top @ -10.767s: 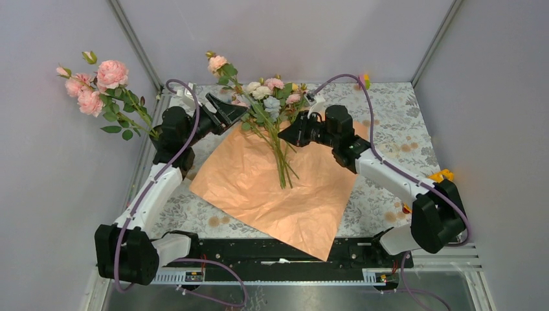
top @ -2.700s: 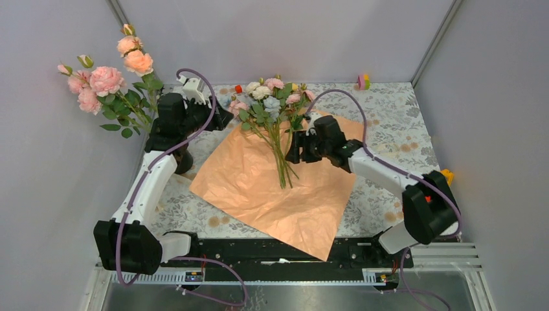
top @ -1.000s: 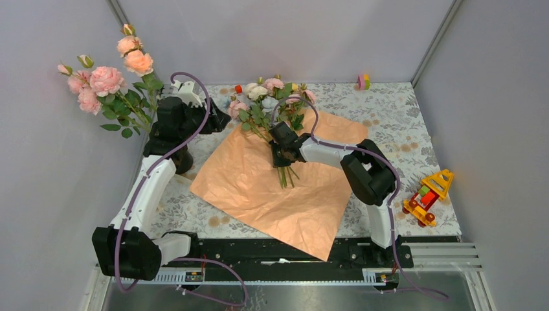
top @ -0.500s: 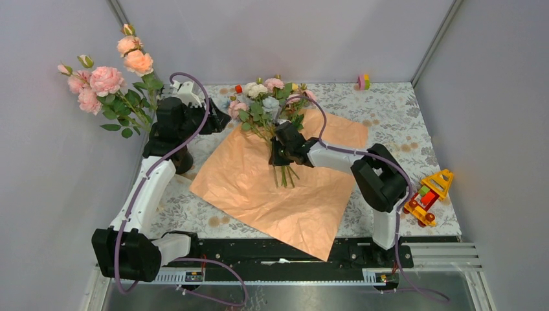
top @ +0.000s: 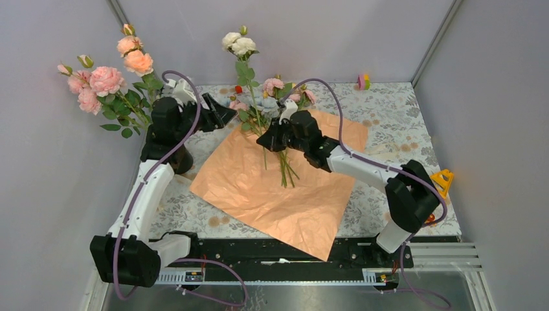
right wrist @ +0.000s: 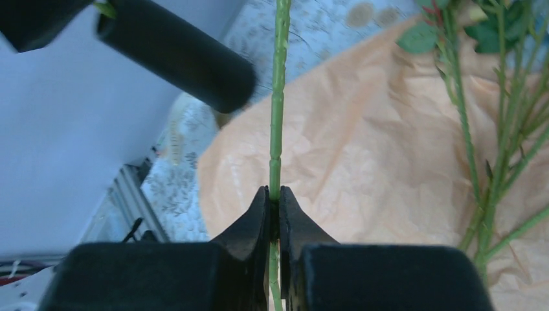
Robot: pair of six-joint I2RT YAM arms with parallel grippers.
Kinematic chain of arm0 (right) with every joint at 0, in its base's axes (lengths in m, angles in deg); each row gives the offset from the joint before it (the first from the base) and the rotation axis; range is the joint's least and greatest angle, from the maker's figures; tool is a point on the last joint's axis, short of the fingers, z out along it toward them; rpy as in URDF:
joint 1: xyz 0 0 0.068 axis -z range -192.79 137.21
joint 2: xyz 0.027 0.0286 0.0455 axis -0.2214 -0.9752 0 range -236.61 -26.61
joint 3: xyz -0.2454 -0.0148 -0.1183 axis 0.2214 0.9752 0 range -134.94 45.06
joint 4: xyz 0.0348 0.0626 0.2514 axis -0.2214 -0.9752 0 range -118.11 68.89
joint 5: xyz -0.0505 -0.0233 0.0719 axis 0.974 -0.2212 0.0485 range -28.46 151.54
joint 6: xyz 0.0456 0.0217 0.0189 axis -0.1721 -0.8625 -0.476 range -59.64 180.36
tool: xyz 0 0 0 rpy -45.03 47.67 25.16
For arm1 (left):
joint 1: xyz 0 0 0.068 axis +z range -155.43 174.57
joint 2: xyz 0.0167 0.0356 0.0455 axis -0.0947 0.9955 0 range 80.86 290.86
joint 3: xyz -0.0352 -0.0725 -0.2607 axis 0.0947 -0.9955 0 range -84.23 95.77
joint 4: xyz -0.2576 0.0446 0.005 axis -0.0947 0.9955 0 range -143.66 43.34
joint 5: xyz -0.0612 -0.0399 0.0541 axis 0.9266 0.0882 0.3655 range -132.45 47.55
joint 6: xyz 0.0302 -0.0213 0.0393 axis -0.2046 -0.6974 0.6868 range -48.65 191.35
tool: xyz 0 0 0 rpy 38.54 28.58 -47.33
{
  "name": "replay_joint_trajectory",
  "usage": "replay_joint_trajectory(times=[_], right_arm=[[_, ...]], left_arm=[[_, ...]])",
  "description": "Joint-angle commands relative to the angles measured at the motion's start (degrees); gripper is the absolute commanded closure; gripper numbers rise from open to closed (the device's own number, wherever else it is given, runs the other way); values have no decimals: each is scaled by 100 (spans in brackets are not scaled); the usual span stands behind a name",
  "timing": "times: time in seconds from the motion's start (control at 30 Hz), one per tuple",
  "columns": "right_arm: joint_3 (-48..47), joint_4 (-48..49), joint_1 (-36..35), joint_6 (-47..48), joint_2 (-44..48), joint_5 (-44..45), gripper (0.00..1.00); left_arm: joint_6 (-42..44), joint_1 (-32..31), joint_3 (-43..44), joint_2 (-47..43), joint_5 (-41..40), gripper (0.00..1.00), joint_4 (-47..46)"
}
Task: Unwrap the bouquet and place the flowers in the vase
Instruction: Pick up the fake flower from the wrapping paper.
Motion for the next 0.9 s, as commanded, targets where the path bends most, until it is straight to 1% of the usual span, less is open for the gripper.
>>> replay_joint_trajectory(times=[0.0, 0.13, 0.23, 0.3, 0.4, 0.5, 0.57, 0.63, 0.7, 0.77, 0.87], right_arm=[[156, 1052, -47, 279, 776, -759, 100], [80, 1065, -46, 416, 1142, -1537, 100], [113, 1180, -50, 312, 1351, -2004, 100], [147, 1279, -57, 234, 1462, -2282, 100], [44, 1173, -57, 161, 1503, -2685, 100], [34, 1165, -58, 96, 1511, -2947, 100], [25, 1130, -65, 83, 1528, -3078, 100], [34, 1096, -76, 84, 1550, -3154, 100], [35, 1071, -71, 91, 1563, -3223, 100], [-4, 988, -76, 116, 1569, -3278, 100], [-9, 926, -80, 128, 1548, -3317, 100]], left_arm=[[-1407, 5, -89, -494, 934, 29, -1756], [-2349, 2, -166, -528, 1385, 23, -2910], [-2793, 5, -160, -476, 1545, 19, -3413], [-3003, 5, -148, -446, 1595, 19, -3671], [-3380, 5, -180, -379, 1694, 18, -4217], [-3841, 5, -266, -283, 1858, 18, -4969], [-4046, 5, -283, -177, 1959, 18, -5213], [-4172, 10, -340, -125, 1966, 23, -5320], [-4260, 5, -398, -96, 1954, 31, -5421], [-4287, 5, -419, -87, 1948, 42, -5422], [-4287, 4, -440, -102, 1942, 53, -5413]])
